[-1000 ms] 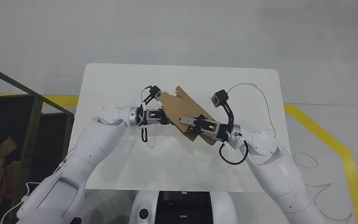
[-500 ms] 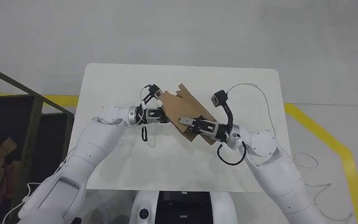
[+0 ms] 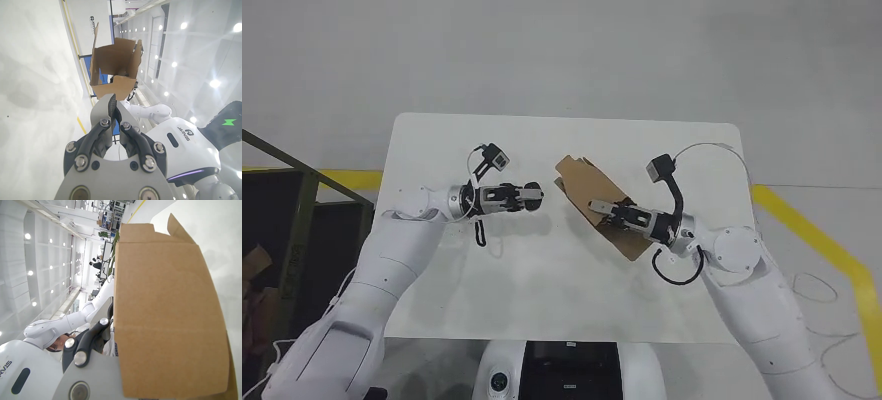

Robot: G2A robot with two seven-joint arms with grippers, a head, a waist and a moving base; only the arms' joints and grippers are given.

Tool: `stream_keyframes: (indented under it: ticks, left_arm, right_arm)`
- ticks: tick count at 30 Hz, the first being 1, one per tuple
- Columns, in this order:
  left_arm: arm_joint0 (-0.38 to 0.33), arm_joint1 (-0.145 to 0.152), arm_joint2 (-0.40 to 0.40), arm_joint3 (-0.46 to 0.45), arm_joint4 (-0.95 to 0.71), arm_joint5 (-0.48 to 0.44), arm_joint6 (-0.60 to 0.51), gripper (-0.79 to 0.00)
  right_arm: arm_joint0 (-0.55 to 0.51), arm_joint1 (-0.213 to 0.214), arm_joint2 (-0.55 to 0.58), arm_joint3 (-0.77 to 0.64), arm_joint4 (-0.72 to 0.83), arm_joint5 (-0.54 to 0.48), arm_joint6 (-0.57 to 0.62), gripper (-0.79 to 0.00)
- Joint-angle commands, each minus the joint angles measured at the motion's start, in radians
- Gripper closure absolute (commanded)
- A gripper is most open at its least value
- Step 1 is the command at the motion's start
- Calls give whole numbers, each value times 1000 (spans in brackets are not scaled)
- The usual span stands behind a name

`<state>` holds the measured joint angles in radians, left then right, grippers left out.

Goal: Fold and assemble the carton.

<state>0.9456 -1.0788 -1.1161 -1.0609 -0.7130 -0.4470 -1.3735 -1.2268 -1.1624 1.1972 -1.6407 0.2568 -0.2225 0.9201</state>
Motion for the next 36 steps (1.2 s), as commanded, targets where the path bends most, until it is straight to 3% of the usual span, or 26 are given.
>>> stream_keyframes:
  ticks: [1, 10, 17, 36]
  left_arm:
    - [4, 7, -22, -14, 8, 4, -4, 0]
    - [15, 25, -60, -82, 23, 55, -55, 0]
    - [18, 26, -46, -143, -5, 87, -86, -169]
    - [4, 21, 24, -186, -7, 102, -102, -169]
  right_arm:
    - [6, 3, 8, 17, 26, -6, 51, 0]
    - [47, 16, 23, 88, 190, -37, 330, 0]
    - [73, 20, -7, 122, 247, -22, 466, 0]
    - [112, 20, -67, 167, 252, -29, 480, 0]
